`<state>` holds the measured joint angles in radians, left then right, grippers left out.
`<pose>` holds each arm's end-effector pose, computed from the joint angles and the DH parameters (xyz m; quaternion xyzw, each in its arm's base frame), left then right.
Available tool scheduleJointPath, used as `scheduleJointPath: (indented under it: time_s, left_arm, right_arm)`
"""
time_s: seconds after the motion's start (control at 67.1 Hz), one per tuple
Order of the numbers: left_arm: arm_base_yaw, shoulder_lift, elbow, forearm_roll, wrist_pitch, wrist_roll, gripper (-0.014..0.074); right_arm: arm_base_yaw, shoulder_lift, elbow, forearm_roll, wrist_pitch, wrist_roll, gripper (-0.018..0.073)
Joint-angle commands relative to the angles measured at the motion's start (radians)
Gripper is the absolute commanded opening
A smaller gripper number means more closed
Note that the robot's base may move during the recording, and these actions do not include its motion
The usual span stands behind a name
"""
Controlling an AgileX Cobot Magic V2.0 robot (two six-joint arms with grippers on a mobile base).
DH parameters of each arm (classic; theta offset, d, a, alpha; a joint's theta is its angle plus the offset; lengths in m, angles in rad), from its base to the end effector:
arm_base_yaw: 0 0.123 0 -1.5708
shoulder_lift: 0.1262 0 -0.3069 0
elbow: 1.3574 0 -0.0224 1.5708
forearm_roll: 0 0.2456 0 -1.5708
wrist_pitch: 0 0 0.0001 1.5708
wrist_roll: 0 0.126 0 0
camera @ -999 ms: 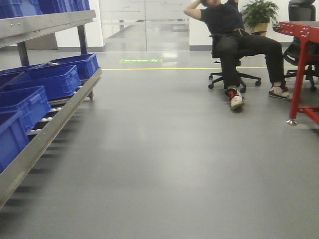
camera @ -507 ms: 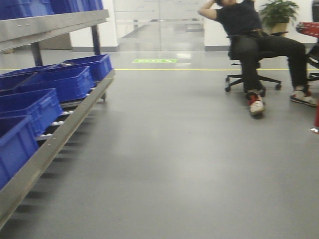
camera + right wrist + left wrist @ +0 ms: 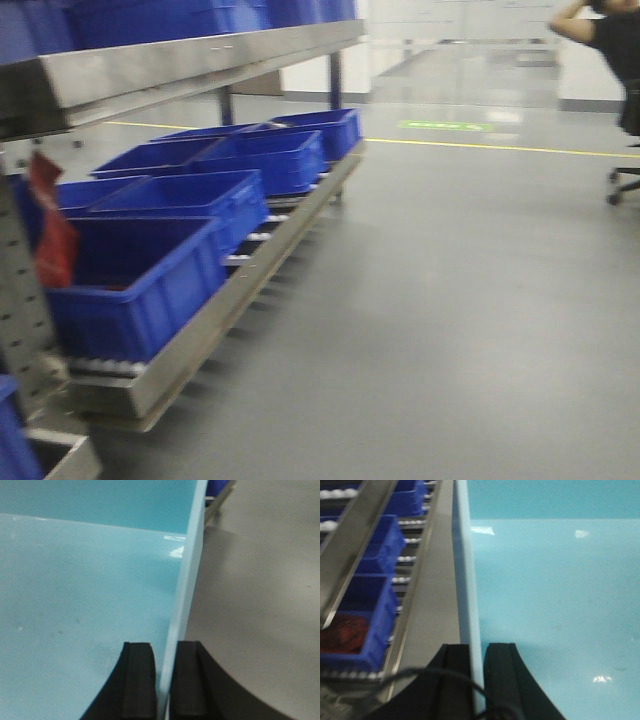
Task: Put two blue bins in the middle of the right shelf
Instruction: 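Drive the base up to the next shelf and align with it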
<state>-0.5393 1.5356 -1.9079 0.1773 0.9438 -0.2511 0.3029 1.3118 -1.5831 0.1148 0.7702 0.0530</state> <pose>0.3086 -0.1637 0.5003 0.1298 0.8428 -0.1168 0.5092 0.2802 0.0981 0.4844 -0.0916 0.8304 0.1519 0.5282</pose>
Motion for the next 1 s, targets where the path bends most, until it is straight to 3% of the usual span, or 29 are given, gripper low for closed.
scheduleJointPath:
  time_s: [0.0, 0.984]
  left_arm:
    - [-0.002, -0.014, -0.010, -0.006, -0.051, 0.005, -0.0111]
    - [-0.002, -0.014, -0.010, -0.006, -0.051, 0.005, -0.0111]
  right_arm:
    - [-0.002, -0.012, -0.011, 0.004, -0.046, -0.019, -0.0151]
    - [-0.002, -0.012, -0.011, 0.004, -0.046, -0.019, -0.0151]
